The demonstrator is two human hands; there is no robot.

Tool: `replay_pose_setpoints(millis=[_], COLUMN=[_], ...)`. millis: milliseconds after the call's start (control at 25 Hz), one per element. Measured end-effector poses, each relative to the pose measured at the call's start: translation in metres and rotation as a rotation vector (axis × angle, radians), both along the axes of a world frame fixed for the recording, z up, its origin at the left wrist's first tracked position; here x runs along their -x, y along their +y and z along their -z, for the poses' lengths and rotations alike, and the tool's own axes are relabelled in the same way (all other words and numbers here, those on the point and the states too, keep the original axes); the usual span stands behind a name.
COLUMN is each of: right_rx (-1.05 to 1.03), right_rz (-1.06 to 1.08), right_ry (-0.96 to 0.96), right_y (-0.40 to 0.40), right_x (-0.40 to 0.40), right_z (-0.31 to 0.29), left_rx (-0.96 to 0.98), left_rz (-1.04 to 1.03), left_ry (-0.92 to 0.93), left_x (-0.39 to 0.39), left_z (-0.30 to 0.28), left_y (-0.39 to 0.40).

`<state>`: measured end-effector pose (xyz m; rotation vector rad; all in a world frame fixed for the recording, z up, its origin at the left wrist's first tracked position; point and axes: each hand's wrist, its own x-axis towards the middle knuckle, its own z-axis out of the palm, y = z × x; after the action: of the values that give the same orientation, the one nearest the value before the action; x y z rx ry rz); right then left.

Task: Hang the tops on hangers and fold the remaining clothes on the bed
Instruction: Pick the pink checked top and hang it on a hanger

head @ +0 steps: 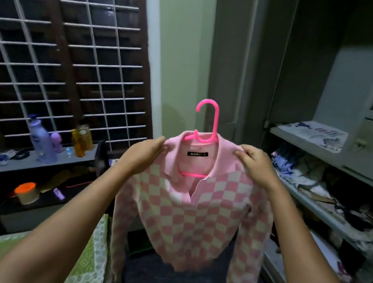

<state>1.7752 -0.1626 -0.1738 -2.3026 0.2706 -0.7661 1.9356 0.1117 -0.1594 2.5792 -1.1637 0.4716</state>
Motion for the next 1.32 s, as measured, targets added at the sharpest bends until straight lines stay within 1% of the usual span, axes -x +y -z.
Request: replay_pose_setpoints(millis=[120,240,320,400,480,560,640,720,800,880,960,1040,1120,1200,1320], right_rx=[0.025,0.077,0.148,0.165,0.171,0.199,0.215,0.189,0.136,0.130,0.149,0.187,0.263,0.314,0.389], right_rz=[0.109,0.172,0.283,0.391,0.502,0.613,0.771,0.962,1.100,1.218,1.340,1.479,1.639,1.763,1.929], right_ry=[-0.018,-0.002,0.108,0.223,0.240,0.193,0.121,0.053,-0.040,-0.133,-0.207,-0.235,-0.245,-0.261,-0.303], right_y=[-0.041,-0.091,-0.135,-0.170,-0.191,-0.207,-0.222,-0.228,-0.225,-0.218,-0.208,-0.195,-0.186,-0.178,-0.188], right_x=[-0.034,-0.047,-0.034,-0.019,-0.016,-0.015,-0.006,0.012,0.029,0.043,0.055,0.065,0.075,0.080,0.092], right_z=[-0.007,-0.016,-0.017,-0.013,-0.008,-0.004,-0.003,-0.011,-0.026,-0.048,-0.075,-0.104,-0.134,-0.165,-0.211], left_rx=[0.074,0.150,0.224,0.272,0.275,0.275,0.263,0.241,0.258,0.379,0.576,0.734,0.786,0.787,0.797], left_rz=[0.059,0.156,0.229,0.315,0.417,0.519,0.634,0.770,0.925,1.098,1.225,1.267,1.281,1.267,1.290], left_ry=[-0.001,-0.009,-0.022,-0.026,-0.014,0.003,0.031,0.062,0.080,0.116,0.156,0.230,0.283,0.247,0.172], left_x=[-0.037,-0.070,-0.095,-0.113,-0.125,-0.128,-0.128,-0.126,-0.118,-0.104,-0.089,-0.072,-0.057,-0.044,-0.028], left_z=[0.004,0.005,0.006,0.006,0.002,-0.006,-0.017,-0.031,-0.050,-0.073,-0.095,-0.117,-0.138,-0.157,-0.186], left_y=[-0.074,-0.140,-0.179,-0.218,-0.267,-0.318,-0.370,-0.422,-0.468,-0.503,-0.532,-0.556,-0.578,-0.599,-0.625])
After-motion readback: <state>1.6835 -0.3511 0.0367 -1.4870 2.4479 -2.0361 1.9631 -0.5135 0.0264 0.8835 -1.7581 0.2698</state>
